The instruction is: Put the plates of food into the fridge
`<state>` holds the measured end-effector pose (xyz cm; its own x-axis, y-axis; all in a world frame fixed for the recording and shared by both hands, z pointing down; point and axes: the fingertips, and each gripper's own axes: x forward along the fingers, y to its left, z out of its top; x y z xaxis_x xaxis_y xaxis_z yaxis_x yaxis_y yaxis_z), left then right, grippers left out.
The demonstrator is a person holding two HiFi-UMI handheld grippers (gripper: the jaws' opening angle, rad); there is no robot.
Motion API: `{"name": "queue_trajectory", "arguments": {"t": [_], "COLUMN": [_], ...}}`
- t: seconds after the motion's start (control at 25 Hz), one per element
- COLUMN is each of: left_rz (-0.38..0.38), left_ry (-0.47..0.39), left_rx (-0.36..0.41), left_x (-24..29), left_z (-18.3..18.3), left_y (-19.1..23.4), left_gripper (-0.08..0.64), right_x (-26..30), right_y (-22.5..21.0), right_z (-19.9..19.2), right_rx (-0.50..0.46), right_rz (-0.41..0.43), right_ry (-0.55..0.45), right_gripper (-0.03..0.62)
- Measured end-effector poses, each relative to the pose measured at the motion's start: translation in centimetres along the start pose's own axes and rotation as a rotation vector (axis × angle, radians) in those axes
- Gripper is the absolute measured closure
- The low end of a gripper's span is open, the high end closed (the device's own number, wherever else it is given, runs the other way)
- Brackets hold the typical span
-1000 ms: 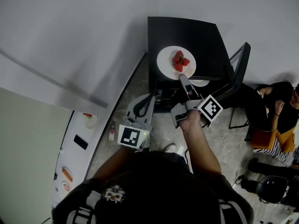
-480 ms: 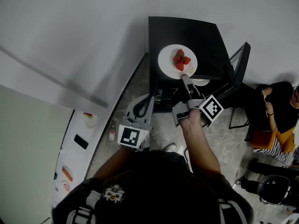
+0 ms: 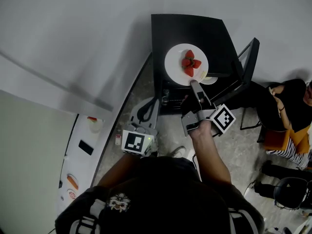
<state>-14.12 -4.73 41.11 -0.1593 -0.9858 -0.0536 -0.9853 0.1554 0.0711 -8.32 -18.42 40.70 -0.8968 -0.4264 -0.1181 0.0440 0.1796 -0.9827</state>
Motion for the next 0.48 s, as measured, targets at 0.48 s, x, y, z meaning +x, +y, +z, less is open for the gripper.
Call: {"name": "queue_trajectory", "arguments": {"t": [0.48], "left_rz": [0.003], "left_ry": [0.031], "left_rx": [-0.013], "left_x": [0.6], "left_z": [-2.1], "left_y": [-1.7], "left_gripper": [0.537], "right_x": [-5.2], "right_y": [-2.6], "right_z": [-0.4], "right_rx": [-0.015], "right_rz": [-0.032], "right_ry": [0.089], "right_gripper": [0.562]}}
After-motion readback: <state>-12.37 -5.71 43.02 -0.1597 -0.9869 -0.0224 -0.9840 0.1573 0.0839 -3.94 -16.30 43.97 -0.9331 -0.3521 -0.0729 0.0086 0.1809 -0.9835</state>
